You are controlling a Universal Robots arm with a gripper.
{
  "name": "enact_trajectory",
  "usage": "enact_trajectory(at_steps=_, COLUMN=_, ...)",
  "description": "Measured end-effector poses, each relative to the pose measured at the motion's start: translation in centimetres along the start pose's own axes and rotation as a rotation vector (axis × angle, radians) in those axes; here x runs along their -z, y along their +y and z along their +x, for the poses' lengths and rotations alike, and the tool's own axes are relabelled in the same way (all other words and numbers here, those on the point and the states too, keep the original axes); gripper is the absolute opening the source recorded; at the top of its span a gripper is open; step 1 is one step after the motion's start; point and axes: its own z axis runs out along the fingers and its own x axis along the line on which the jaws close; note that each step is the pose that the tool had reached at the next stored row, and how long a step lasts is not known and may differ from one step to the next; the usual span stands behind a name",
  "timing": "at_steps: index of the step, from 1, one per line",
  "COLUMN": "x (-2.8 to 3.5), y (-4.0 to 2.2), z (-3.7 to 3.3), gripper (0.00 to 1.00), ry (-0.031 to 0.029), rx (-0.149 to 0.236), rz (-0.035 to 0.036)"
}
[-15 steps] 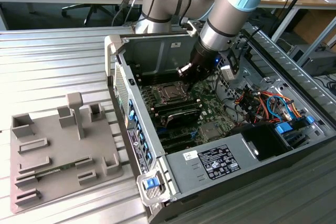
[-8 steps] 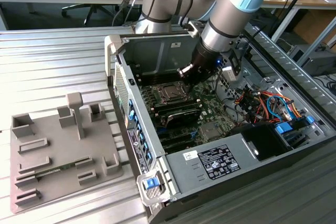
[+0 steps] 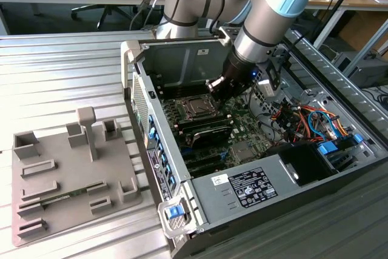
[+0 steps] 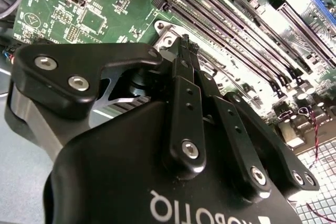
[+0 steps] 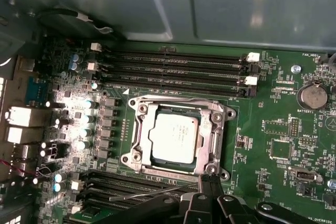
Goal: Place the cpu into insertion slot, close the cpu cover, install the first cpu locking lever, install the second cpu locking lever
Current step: 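Install the second cpu locking lever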
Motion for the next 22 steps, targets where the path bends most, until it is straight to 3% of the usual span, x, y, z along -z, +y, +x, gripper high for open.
enact_trajectory(at_steps=8, x=-0.43, y=-0.35, z=0.02, gripper=0.11, ry=0.0000, rx=0.000, rz=0.0000)
enact_trajectory(at_steps=22, x=-1.21, y=-0.30, z=1.02, gripper=0.11, ry=0.0000, rx=0.000, rz=0.0001)
